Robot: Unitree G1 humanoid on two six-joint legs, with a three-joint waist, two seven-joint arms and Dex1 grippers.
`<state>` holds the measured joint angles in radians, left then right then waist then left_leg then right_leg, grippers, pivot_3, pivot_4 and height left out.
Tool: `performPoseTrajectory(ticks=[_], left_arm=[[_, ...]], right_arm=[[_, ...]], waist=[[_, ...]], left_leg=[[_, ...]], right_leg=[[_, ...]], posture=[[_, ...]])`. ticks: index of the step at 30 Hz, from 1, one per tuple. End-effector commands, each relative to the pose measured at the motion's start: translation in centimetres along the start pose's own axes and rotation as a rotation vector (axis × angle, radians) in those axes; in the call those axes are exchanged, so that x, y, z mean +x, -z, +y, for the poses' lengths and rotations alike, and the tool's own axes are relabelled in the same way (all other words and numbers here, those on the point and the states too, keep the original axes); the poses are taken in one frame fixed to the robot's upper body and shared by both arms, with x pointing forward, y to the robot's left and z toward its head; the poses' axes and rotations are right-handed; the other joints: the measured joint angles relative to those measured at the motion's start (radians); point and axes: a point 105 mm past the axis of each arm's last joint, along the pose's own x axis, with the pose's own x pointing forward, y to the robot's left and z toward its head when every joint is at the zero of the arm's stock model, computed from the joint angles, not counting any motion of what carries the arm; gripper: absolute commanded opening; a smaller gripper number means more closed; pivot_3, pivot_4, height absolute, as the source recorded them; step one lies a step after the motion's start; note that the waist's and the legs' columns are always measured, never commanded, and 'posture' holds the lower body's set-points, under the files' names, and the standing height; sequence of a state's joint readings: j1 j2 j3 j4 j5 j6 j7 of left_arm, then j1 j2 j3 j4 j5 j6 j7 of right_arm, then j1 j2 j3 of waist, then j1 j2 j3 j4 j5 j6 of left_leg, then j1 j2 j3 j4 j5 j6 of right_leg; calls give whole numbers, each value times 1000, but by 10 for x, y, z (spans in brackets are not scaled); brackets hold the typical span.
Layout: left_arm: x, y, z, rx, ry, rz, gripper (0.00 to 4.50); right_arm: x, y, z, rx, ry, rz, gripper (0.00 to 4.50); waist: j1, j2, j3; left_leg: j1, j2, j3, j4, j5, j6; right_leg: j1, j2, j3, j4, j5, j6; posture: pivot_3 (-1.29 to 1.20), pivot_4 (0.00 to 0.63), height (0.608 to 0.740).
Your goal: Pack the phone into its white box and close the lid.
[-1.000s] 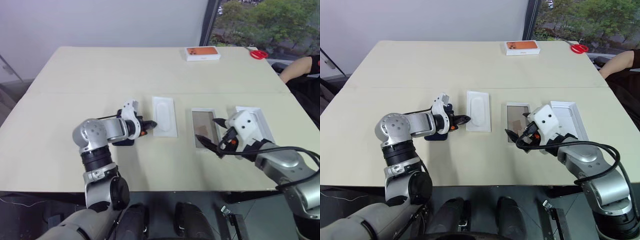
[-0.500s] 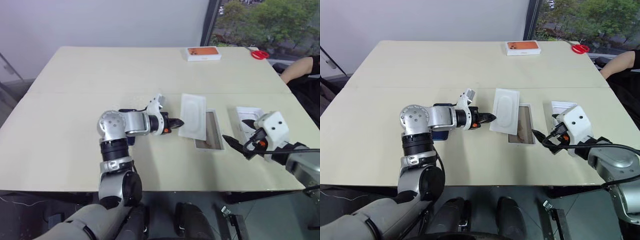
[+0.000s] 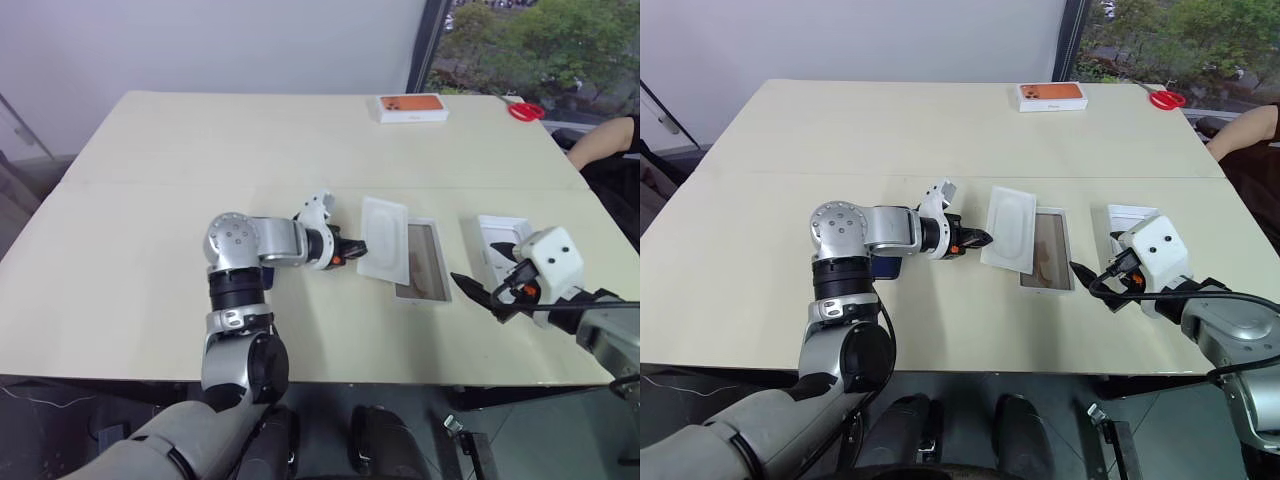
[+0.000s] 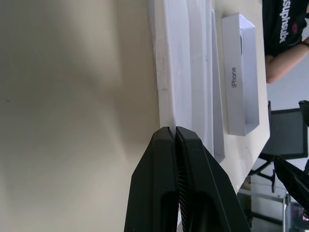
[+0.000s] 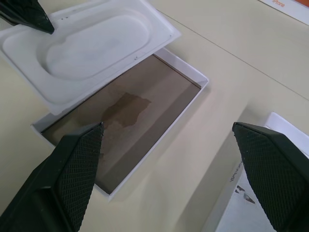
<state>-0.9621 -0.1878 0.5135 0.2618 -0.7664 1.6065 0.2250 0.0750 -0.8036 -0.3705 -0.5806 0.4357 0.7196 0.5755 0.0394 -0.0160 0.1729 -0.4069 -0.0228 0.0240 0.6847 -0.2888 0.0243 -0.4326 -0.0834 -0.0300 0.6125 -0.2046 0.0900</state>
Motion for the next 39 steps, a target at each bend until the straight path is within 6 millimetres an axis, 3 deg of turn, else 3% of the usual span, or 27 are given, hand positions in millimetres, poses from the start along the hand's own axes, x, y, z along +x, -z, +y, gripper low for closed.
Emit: performPoseTrajectory(ticks=[1,11,22,27,33,39], left_arm=[[20,18,-53,45,173,67,80],[19,22,-56,51,231,94,80],[30,24,-57,16,230,128,80],[34,19,-51,-3,217,112,80],[31,-3,-35,-18,186,21,80],[23,-19,-32,-1,185,-35,80]], right_arm=[[-4,-9,-4,-25,28,-39,4500],[2,-10,-2,-22,19,-48,4500],[2,-10,-2,-20,21,-53,4500],[0,-9,-1,-17,25,-50,4500],[0,-9,0,-16,24,-50,4500],[0,-9,1,-17,19,-51,4500]], waist=[[-1,0,0],[0,0,0],[0,0,0],[0,0,0],[0,0,0],[-1,0,0]], left_leg=[[0,0,0,0,0,0],[0,0,0,0,0,0],[0,0,0,0,0,0],[0,0,0,0,0,0],[0,0,0,0,0,0],[0,0,0,0,0,0]], right_leg=[[0,0,0,0,0,0],[0,0,0,0,0,0],[0,0,0,0,0,0],[0,0,0,0,0,0],[0,0,0,0,0,0],[0,0,0,0,0,0]], posture=[[0,150,740],[0,150,740],[0,150,740],[0,150,740],[0,150,740],[0,150,740]])
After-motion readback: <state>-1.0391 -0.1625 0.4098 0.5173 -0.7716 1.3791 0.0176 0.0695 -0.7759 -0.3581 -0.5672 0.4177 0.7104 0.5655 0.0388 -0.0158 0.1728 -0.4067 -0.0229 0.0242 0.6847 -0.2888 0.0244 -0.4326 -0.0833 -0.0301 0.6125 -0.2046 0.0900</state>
